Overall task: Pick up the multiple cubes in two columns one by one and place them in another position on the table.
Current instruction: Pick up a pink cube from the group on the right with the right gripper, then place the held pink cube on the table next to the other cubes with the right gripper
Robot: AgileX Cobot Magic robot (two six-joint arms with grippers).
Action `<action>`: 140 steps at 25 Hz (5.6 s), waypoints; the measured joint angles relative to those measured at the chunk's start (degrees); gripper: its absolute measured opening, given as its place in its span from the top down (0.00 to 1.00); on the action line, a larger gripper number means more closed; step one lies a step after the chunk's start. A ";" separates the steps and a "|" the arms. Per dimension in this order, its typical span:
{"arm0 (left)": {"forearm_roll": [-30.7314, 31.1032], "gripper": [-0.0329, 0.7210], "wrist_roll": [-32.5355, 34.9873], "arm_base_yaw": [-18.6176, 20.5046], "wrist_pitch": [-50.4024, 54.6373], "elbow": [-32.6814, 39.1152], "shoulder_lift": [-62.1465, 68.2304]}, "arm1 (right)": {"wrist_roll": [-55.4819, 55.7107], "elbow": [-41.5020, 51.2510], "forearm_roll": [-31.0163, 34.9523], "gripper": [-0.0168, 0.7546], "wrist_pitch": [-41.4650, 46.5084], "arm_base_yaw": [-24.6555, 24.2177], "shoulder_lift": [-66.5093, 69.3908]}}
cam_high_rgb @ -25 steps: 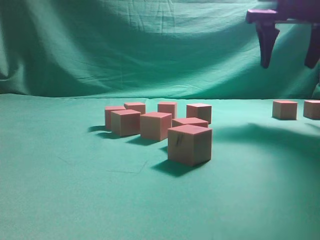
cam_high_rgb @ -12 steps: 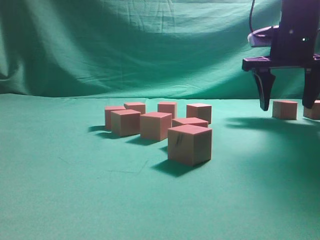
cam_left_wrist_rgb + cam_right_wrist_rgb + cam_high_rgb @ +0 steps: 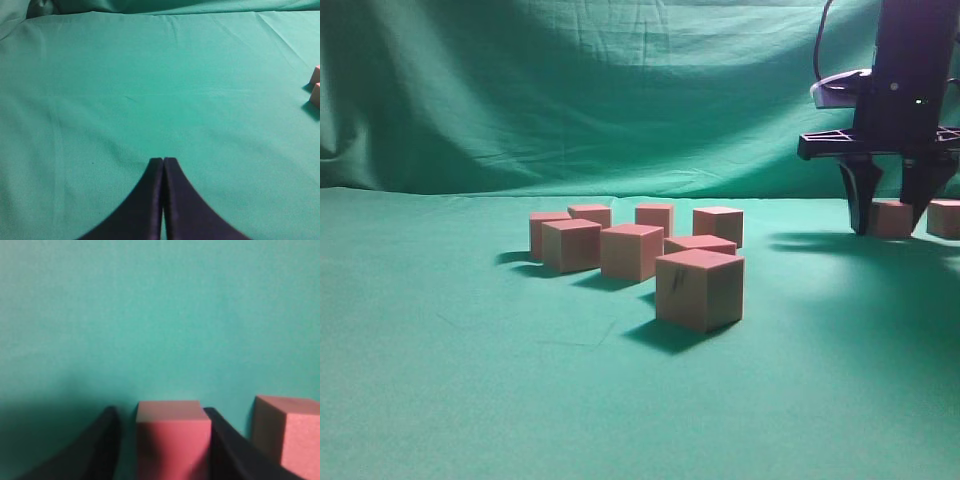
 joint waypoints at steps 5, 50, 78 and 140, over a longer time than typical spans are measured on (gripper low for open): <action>0.00 0.96 0.00 0.00 0.00 0.00 0.00 | 0.00 -0.23 0.00 0.64 0.25 0.00 0.00; 0.00 0.96 0.00 0.00 0.00 0.00 0.00 | -10.54 6.04 4.44 0.64 18.49 51.06 -21.83; 0.00 0.96 0.00 0.00 0.00 0.00 0.00 | -24.60 21.19 -2.58 0.64 -1.23 48.82 -17.35; 0.00 0.96 0.00 0.00 0.00 0.00 0.00 | -27.09 21.08 -2.42 0.17 -2.34 46.87 -13.27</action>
